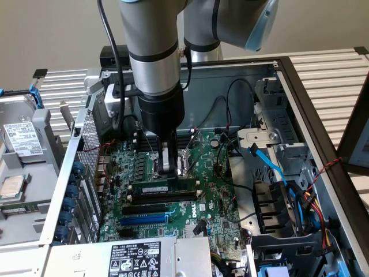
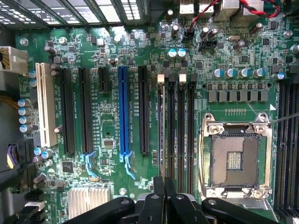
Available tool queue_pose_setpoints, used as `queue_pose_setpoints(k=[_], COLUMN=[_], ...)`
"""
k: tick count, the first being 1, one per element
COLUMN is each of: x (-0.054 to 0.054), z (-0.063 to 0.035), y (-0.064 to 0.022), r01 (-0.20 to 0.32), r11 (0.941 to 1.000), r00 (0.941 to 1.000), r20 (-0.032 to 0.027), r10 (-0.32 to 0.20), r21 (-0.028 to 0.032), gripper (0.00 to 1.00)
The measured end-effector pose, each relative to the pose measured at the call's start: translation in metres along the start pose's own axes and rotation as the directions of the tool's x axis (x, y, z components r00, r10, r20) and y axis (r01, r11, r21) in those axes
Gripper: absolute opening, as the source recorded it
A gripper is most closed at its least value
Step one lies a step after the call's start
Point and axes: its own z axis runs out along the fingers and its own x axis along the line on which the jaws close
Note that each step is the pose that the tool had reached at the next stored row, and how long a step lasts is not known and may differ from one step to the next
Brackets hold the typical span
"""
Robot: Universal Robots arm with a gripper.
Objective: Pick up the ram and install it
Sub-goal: 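Insert the ram into the slot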
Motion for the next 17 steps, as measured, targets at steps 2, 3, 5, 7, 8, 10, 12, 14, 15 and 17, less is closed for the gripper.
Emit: queue_pose_setpoints(k=[2, 3, 5, 7, 8, 10, 12, 14, 15, 17], x=[0.0, 0.0, 0.0, 0.0, -0.0001, -0.0001, -0.0001, -0.0001, -0.0001, -0.0001], z=[0.0003, 0.0005, 0.0007, 0.0011, 0.0013, 0.0017, 0.0022, 0.0022, 0.0022, 0.0023], y=[0.0001, 0.0002, 0.0003, 0.0005, 0.0006, 0.0006, 0.0008, 0.0008, 0.0008, 0.0008], r01=[0.0, 0.0, 0.0, 0.0, 0.0, 0.0, 0.0, 0.0, 0.0, 0.0], r11=[1.0, 1.0, 1.0, 1.0, 1.0, 1.0, 1.0, 1.0, 1.0, 1.0], r00=[1.0, 1.0, 1.0, 1.0, 1.0, 1.0, 1.0, 1.0, 1.0, 1.0], r20=[0.0, 0.0001, 0.0001, 0.0003, 0.0003, 0.0002, 0.0002, 0.0, 0.0, 0.0002], r10=[0.0, 0.0, 0.0, 0.0, 0.0, 0.0, 0.0, 0.0, 0.0, 0.0], r21=[-0.0004, -0.0007, -0.0014, -0.0016, -0.0018, -0.002, -0.0021, -0.0021, -0.0022, -0.0021], gripper=[0.12, 0.12, 0.12, 0.12, 0.12, 0.12, 0.12, 0.12, 0.12, 0.12])
